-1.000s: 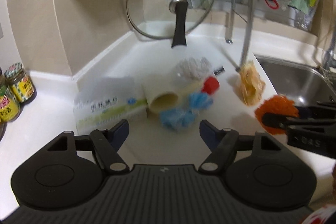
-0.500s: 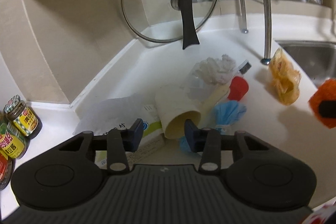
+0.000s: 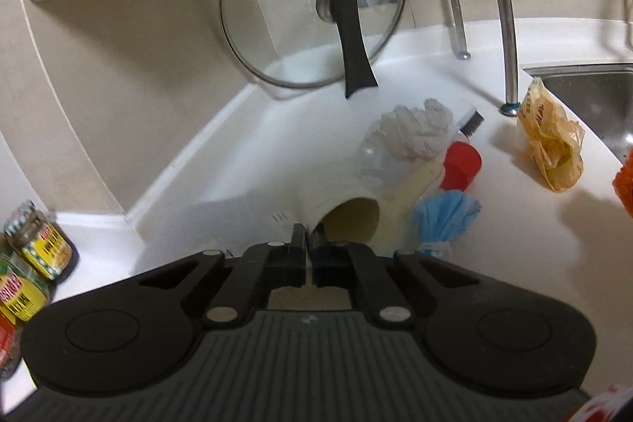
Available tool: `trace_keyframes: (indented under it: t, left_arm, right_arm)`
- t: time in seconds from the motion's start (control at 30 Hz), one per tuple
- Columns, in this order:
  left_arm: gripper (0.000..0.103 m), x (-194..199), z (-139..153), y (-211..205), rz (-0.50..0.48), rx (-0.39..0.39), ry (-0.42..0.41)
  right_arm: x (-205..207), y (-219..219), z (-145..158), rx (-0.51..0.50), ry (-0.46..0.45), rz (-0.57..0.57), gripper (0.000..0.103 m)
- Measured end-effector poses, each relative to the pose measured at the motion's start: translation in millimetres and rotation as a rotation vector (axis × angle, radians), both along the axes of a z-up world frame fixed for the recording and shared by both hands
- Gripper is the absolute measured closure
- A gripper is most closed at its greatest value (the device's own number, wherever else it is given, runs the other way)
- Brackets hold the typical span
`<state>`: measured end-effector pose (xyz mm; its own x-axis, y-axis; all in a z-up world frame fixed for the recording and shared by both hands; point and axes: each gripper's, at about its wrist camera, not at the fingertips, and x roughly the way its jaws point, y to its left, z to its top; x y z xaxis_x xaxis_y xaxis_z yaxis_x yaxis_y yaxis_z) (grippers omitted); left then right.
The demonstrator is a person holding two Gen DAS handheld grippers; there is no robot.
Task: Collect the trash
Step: 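Grasp the paper cup with the left tool while the right tool holds the mesh bag, then carry the cup and mesh bag with both tools over the wastebasket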
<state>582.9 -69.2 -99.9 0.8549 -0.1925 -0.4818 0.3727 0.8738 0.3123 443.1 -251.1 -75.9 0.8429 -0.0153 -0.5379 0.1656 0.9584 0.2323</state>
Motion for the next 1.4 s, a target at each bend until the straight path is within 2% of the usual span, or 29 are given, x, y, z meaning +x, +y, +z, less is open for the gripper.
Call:
trace_keyframes:
  t: [0.23, 0.43, 0.6, 0.8, 1.1, 1.23, 1.4]
  left_arm:
    - [0.101, -20, 20, 9, 0.013, -0.039, -0.040]
    - [0.101, -59, 45, 18, 0.063, -0.108, -0.057]
    - [0.101, -111, 64, 31, 0.143, -0.175, -0.048]
    - [0.101, -187, 74, 41, 0.266, -0.231, -0.028]
    - [0.101, -300, 53, 34, 0.448, -0.282, 0.050]
    - [0.101, -329, 33, 28, 0.510, -0.283, 0.113]
    - [0.101, -345, 6, 27, 0.570, -0.284, 0.209]
  right_arm:
    - [-10, -3, 5, 0.006, -0.023, 0.014, 0.062]
    - [-25, -3, 17, 0.013, -0.062, 0.073, 0.062]
    - [-46, -1, 25, 0.024, -0.080, 0.184, 0.062]
    - [-81, 7, 30, 0.030, -0.087, 0.374, 0.062]
    - [-130, 23, 9, 0.017, -0.027, 0.655, 0.062]
    - [-141, 29, -12, 0.021, 0.028, 0.731, 0.062]
    - [-147, 34, -40, 0.017, 0.093, 0.788, 0.062]
